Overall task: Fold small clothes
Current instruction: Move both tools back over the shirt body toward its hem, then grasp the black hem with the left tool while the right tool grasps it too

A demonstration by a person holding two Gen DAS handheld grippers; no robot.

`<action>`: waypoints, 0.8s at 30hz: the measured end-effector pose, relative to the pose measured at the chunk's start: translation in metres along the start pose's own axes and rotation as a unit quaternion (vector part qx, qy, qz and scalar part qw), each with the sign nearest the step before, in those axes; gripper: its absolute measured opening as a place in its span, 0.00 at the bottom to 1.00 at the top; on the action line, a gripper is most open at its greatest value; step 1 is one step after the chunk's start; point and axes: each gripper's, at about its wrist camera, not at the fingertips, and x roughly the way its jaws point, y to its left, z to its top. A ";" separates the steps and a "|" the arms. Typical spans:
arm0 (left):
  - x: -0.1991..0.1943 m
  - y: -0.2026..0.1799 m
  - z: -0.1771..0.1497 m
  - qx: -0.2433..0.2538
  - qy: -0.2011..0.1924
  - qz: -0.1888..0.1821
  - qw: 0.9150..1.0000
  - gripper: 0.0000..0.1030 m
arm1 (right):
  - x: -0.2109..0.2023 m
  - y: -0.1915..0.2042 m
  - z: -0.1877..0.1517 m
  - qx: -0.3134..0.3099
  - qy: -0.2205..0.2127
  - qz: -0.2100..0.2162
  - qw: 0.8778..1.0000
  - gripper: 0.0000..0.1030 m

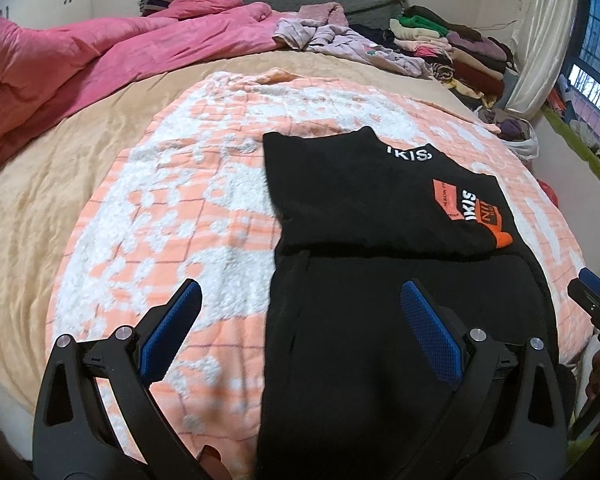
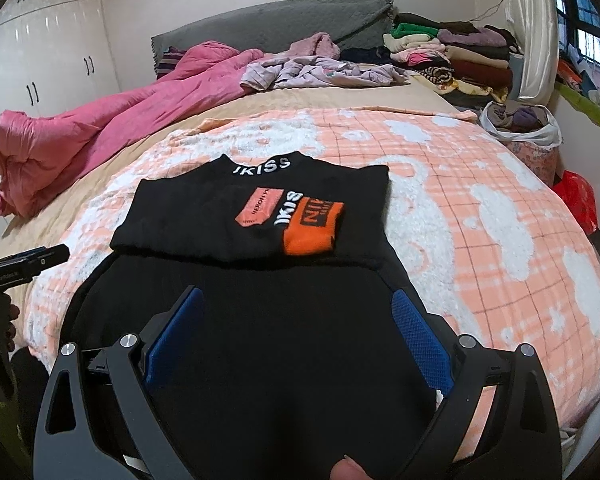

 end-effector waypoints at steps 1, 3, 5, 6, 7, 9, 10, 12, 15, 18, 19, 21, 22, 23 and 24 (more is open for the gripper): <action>-0.001 0.003 -0.002 -0.002 0.001 0.002 1.000 0.91 | -0.001 -0.001 -0.001 0.001 0.001 0.000 1.000 0.92; -0.003 0.007 -0.004 -0.006 0.002 0.003 1.000 0.91 | -0.003 -0.002 -0.005 0.001 0.002 -0.003 1.000 0.92; -0.006 0.011 -0.008 -0.009 0.003 0.004 1.000 0.91 | -0.005 -0.003 -0.009 0.002 0.005 -0.005 1.000 0.92; -0.008 0.013 -0.009 -0.009 0.004 0.004 1.000 0.91 | -0.006 -0.003 -0.011 0.001 0.006 -0.005 1.000 0.92; -0.009 0.014 -0.011 -0.009 0.004 0.006 1.000 0.91 | -0.006 -0.004 -0.013 0.001 0.006 -0.005 1.000 0.92; -0.011 0.017 -0.015 -0.010 0.006 0.005 1.000 0.91 | -0.008 -0.005 -0.016 0.001 0.008 -0.006 1.000 0.92; -0.012 0.018 -0.018 -0.010 0.009 0.004 1.000 0.91 | -0.008 -0.005 -0.017 0.001 0.008 -0.006 1.000 0.92; -0.014 0.021 -0.022 -0.009 0.011 0.005 1.000 0.91 | -0.009 -0.007 -0.021 0.001 0.010 -0.008 1.000 0.92; -0.015 0.025 -0.031 -0.011 0.018 0.000 1.000 0.91 | -0.012 -0.010 -0.024 0.002 0.011 -0.012 1.000 0.92; -0.017 0.029 -0.039 -0.014 0.021 -0.001 1.000 0.91 | -0.014 -0.015 -0.029 0.003 0.013 -0.016 1.000 0.92; -0.017 0.030 -0.041 -0.016 0.023 -0.002 1.000 0.90 | -0.015 -0.016 -0.031 0.003 0.013 -0.018 1.000 0.92; -0.019 0.034 -0.046 -0.020 0.025 -0.006 0.999 0.89 | -0.016 -0.018 -0.034 0.003 0.015 -0.020 1.000 0.92; -0.020 0.035 -0.048 -0.019 0.025 -0.005 1.000 0.84 | -0.016 -0.020 -0.036 0.003 0.016 -0.021 1.000 0.92; -0.021 0.037 -0.050 -0.019 0.026 -0.004 0.999 0.82 | -0.017 -0.021 -0.037 0.003 0.017 -0.022 1.000 0.92; -0.022 0.037 -0.052 -0.020 0.027 -0.005 0.999 0.78 | -0.017 -0.022 -0.039 0.004 0.018 -0.023 1.000 0.92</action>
